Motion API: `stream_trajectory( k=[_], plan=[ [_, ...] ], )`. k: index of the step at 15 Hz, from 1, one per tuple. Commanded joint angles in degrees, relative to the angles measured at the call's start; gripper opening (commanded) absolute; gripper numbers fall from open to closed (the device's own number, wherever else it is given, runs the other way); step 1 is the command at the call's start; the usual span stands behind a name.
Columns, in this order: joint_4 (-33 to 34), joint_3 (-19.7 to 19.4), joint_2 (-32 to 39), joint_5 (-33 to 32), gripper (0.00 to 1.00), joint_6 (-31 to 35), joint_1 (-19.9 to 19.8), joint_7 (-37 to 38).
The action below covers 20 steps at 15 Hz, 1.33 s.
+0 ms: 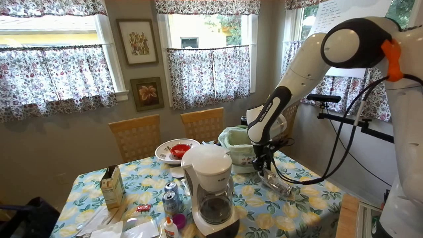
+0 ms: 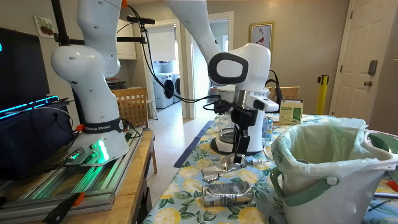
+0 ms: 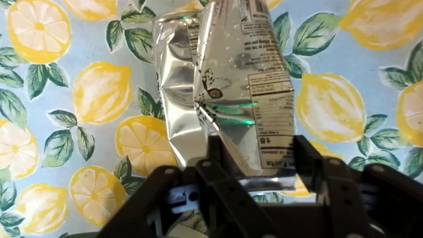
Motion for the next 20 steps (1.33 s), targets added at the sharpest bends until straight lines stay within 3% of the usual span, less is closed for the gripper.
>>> stream_trajectory(
  k=[1, 2, 3, 5, 10, 13, 20],
  plan=[
    [3.01, -0.16, 3.43, -0.09, 0.39, 0.61, 0.35, 0.52],
    [3.28, -0.06, 3.63, 0.0, 0.82, 0.46, 0.32, 0.2],
    [3.4, -0.06, 3.68, -0.16, 0.84, 0.7, 0.37, 0.05],
    [3.45, -0.23, 3.51, -0.65, 0.97, 1.09, 0.64, 0.22],
    [2.55, -0.38, 0.61, -1.4, 1.0, 0.93, 1.35, 0.0],
    [0.94, -1.16, -4.57, -3.06, 1.0, 1.05, 1.95, 0.3],
    [5.01, -3.11, -11.76, -4.93, 1.0, 3.48, -0.31, 0.25]
  ],
)
